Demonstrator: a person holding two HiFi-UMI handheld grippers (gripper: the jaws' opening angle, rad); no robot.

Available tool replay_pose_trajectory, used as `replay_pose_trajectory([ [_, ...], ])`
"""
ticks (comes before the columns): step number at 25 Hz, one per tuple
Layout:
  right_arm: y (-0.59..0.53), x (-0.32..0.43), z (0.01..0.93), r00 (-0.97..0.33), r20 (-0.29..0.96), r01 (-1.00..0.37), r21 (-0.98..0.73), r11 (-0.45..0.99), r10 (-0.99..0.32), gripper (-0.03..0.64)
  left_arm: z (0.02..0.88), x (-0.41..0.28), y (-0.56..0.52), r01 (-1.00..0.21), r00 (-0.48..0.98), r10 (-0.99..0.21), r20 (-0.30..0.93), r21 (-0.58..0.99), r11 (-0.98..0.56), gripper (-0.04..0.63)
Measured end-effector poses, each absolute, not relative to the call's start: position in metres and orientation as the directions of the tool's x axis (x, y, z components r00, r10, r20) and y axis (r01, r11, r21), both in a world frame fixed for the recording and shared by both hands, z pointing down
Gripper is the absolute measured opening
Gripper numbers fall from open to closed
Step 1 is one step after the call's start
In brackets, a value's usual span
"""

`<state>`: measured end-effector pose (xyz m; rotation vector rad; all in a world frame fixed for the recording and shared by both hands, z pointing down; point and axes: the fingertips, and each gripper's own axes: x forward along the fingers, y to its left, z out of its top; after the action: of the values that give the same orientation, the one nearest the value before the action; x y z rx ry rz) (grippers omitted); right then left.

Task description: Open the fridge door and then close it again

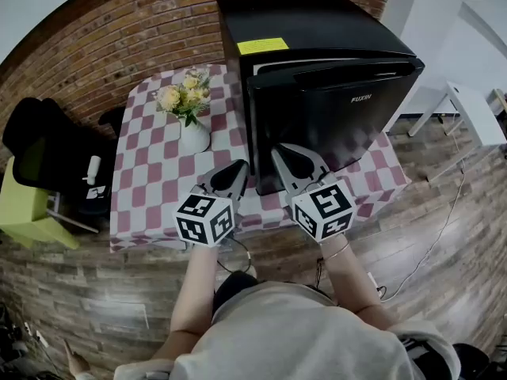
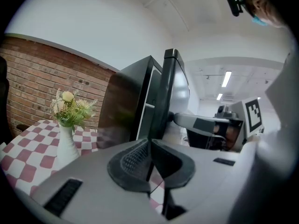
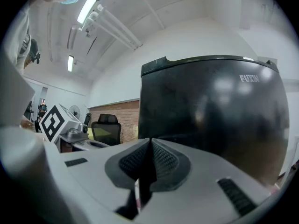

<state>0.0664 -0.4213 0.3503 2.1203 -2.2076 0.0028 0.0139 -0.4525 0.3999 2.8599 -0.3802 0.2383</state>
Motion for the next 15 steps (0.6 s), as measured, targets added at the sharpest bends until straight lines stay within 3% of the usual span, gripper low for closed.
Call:
replay_pose_trajectory([
  [15, -0.454, 0.081, 0.346, -0.003, 0.058, -0.998, 0.059, 0.007, -0.998, 0.012, 0.393, 0.024, -0.473, -0.251, 0.96, -0.215, 0.18, 0.212, -0.944, 0.02],
])
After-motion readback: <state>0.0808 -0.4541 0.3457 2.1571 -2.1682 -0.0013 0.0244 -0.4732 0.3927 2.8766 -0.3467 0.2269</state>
